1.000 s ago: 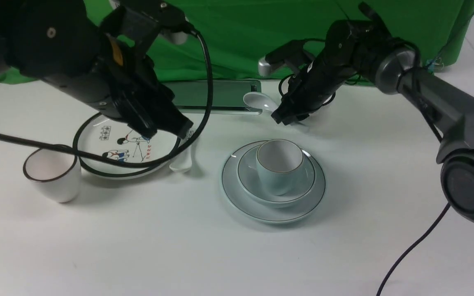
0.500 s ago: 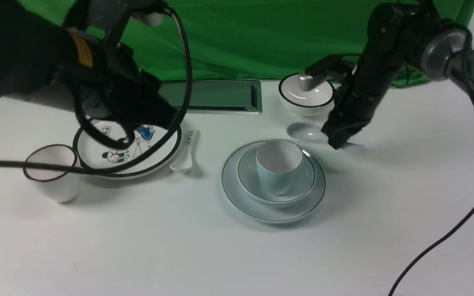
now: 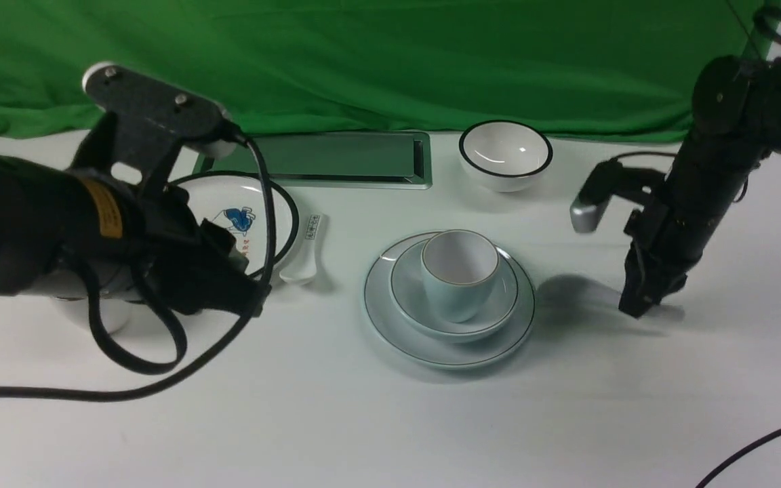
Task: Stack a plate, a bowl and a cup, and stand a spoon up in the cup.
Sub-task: Use the right arm to grab a blue soup spoon
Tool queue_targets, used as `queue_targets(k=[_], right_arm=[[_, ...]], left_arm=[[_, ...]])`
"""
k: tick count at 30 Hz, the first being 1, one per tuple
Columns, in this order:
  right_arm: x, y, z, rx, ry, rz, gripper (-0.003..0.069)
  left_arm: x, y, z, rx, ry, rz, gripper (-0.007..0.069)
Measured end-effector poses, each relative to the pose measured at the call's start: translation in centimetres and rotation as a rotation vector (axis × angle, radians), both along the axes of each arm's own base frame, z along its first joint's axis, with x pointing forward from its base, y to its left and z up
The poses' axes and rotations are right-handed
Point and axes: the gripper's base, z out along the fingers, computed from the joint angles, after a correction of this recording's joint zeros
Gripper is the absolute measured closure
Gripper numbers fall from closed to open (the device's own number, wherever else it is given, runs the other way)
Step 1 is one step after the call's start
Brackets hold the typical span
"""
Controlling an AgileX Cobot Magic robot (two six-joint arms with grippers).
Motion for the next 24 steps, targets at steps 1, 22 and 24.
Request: queue_targets(k=[1,22,24], right_arm=[[-0.3,-0.1,-0.5,-0.001,0.002,0.027,0.0583],[0.7,0.1,5.4,0.169,-0.396,-0.505,0.0624],[1.2,0.5,3.9,0.192,-0.358,-0.558,0.0648]], left_arm=[[0.0,0.0,-0.1,0.001,0.001,0.0,0.0493],[0.4,-0.2,0.4,-0.014,-0.078,-0.024,0.0493],[0.5,-0.3,0.6,-0.023,-0.095,-0.026,0.0493]])
